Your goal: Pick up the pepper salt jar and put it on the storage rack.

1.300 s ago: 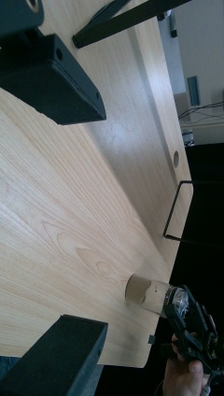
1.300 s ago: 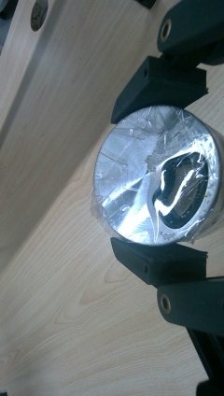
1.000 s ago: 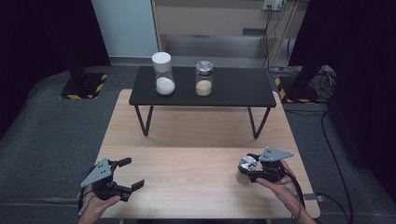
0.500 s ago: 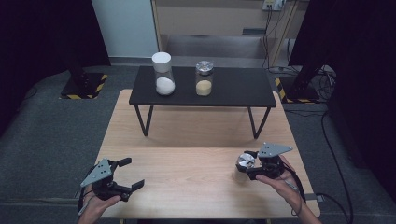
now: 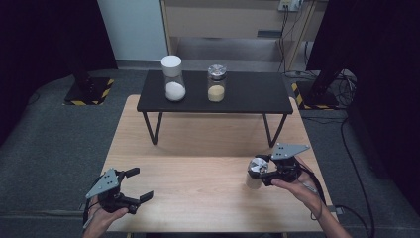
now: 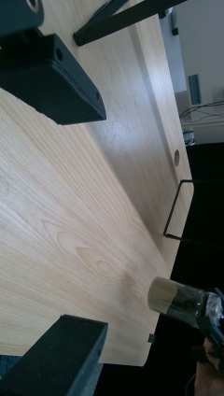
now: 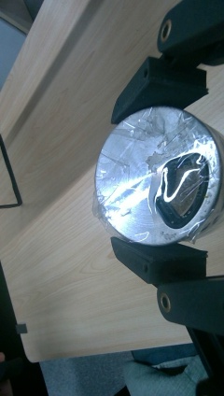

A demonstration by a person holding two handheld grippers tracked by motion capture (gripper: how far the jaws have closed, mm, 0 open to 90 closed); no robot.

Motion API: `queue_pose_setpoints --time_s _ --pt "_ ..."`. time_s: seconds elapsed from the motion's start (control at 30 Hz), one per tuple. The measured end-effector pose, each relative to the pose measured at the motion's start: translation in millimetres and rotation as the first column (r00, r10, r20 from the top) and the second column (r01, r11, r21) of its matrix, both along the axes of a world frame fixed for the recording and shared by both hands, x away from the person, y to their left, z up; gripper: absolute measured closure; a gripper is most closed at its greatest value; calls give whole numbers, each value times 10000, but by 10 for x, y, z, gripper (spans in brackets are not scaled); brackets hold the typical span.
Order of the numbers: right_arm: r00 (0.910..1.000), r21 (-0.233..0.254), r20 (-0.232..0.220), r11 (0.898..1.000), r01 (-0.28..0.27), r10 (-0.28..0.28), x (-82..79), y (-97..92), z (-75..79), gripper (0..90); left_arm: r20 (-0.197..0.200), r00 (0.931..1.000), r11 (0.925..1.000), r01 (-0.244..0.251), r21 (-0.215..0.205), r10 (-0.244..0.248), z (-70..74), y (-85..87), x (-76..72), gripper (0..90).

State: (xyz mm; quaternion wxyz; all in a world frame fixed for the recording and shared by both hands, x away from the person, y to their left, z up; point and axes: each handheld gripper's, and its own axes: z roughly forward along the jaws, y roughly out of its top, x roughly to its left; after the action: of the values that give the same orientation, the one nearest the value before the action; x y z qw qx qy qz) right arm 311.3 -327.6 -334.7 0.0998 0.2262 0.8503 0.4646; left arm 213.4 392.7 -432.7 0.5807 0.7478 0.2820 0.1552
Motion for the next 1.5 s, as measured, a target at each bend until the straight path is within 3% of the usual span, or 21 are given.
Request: queue_pose_setpoints --time_s 0.37,0.93,1.5 --pt "9995 -33 -139 9996 -281 280 116 12 303 356 -14 10000 10000 0 -9 0 -2 1 2 4" --pt "9998 -15 -183 9999 -105 105 236 -13 745 356 -21 10000 10000 18 1 -18 0 0 3 4" --pt "9998 -362 -173 9993 -134 128 335 142 1269 356 -29 10000 10000 51 16 -51 2 -3 6 4"
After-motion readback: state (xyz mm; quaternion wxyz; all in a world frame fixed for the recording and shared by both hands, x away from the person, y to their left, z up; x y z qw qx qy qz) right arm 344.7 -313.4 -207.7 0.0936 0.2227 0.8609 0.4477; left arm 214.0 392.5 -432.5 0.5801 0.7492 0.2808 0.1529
